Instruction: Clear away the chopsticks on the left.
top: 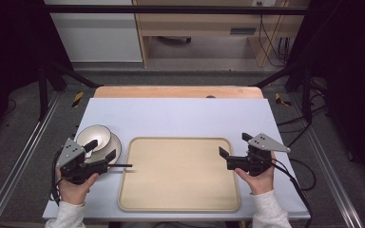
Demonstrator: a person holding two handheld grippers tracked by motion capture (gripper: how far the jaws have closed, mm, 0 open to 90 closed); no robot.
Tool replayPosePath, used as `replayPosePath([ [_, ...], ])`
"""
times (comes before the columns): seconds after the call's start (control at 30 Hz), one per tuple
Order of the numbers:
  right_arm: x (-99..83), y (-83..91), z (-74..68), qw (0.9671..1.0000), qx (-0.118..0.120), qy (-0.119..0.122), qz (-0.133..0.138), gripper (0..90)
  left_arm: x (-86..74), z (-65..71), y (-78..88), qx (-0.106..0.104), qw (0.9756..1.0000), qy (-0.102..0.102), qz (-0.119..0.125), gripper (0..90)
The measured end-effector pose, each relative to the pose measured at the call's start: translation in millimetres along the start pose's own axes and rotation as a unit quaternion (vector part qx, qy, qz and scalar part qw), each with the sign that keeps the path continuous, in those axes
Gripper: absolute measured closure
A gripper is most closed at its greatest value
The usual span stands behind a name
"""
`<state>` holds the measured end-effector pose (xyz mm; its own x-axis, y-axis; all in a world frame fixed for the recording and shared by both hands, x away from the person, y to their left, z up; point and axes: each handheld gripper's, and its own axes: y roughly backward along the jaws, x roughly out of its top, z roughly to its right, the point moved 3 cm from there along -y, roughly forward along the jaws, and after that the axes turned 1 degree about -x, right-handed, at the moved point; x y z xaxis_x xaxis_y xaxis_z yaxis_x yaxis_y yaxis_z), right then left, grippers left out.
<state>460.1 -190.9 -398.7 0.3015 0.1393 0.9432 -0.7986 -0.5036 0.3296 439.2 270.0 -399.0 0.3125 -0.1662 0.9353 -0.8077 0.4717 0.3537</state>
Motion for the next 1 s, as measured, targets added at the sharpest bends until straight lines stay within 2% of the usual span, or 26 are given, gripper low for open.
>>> replayPosePath([
  [0.07,-2.6,-2.1,0.7,1.0,-0.001,0.0,-0.009,3.6,-0.9,-1.8,1.5,-0.002,1.0,-0.001,-0.004,23.1],
  [0.33,-3.0,-1.3,-0.7,1.0,0.002,-0.002,-0.007,4.0,-10.1,-8.6,16.4,0.0,0.9999,-0.008,-0.013,22.8],
  [0.6,-1.5,-1.6,-6.7,0.9999,0.004,0.01,-0.012,3.9,-18.7,-15.6,29.0,-0.003,0.9998,-0.004,-0.021,21.5],
  [0.87,3.4,1.4,-13.0,0.9998,0.01,0.014,-0.009,4.2,-35.4,-20.2,37.6,-0.008,0.9991,-0.004,-0.042,21.0],
  [1.0,2.1,-1.2,-16.5,0.9996,0.013,0.019,-0.018,4.0,-40.1,-23.6,38.3,-0.013,0.9986,-0.003,-0.052,21.0],
])
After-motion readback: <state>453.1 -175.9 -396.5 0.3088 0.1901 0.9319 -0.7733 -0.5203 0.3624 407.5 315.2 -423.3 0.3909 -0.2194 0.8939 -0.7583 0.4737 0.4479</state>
